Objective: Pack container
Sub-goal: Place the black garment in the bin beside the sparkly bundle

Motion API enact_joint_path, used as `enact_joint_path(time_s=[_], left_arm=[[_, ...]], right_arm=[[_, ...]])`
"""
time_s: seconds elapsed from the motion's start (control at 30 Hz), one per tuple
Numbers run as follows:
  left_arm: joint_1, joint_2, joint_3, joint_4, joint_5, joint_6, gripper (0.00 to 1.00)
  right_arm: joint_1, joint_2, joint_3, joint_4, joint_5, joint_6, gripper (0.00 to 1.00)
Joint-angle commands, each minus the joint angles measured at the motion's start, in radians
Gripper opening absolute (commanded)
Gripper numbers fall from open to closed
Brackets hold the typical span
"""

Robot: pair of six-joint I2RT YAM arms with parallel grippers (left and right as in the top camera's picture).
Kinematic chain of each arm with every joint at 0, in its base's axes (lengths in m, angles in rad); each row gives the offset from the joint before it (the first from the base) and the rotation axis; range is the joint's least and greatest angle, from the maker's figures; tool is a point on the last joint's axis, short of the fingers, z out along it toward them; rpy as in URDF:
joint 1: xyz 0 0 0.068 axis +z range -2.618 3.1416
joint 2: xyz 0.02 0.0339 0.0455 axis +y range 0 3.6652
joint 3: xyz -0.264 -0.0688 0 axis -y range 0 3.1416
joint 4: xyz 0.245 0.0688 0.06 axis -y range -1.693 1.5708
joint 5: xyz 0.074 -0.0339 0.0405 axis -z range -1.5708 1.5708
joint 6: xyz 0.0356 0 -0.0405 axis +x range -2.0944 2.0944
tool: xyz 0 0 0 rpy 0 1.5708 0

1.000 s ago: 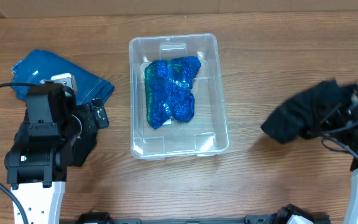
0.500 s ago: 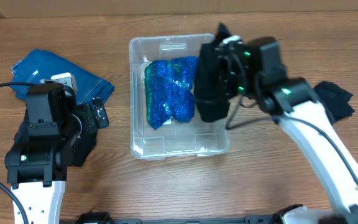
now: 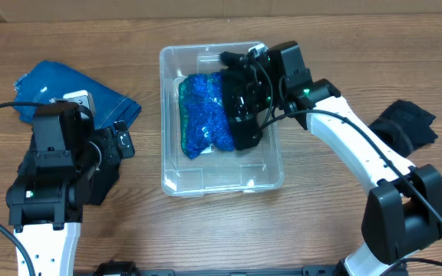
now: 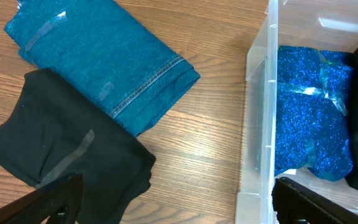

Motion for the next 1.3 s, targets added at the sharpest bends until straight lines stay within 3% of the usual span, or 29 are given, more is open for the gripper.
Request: enact_joint_path(time_s=[0.0, 0.07, 0.1, 0.13, 0.17, 0.2, 0.63, 0.8, 1.0, 1.27], left_arm=[[-0.005, 0.003, 0.024, -0.002, 0.012, -0.018, 1.00], [-0.005, 0.003, 0.024, -0.002, 0.012, -0.018, 1.00], [-0.005, 0.003, 0.024, -0.002, 0.012, -0.018, 1.00], [-0.005, 0.003, 0.024, -0.002, 0.012, -0.018, 1.00], [-0.005, 0.003, 0.024, -0.002, 0.012, -0.018, 1.00], [-0.005, 0.003, 0.024, -0.002, 0.012, -0.018, 1.00], [-0.005, 0.003, 0.024, -0.001, 0.012, -0.018, 1.00], [-0.005, 0.003, 0.024, -0.002, 0.012, -0.018, 1.00], [-0.005, 0.003, 0.024, -0.002, 0.012, -0.018, 1.00], [-0.005, 0.003, 0.024, -0.003, 0.013, -0.018, 1.00]], right_arm=[[0.003, -0.048, 0.133, -0.047, 0.027, 0.003, 1.00], [0.008, -0.058, 0.183, -0.084, 0.027, 0.003, 1.00], [0.011, -0.059, 0.190, -0.092, 0.019, 0.002, 0.95], [0.013, -0.058, 0.190, -0.108, 0.016, 0.002, 0.59], [0.013, -0.049, 0.188, -0.114, 0.016, 0.003, 0.15], [0.014, -0.039, 0.187, -0.114, 0.016, 0.003, 0.05], [0.013, 0.356, 0.187, 0.029, 0.032, -0.001, 0.04], [0.014, 0.315, 0.217, 0.019, 0.039, -0.001, 0.11], [0.031, 0.235, 0.296, -0.035, 0.195, -0.002, 0.10], [0.066, 0.317, 0.293, -0.068, 0.245, -0.053, 0.08]])
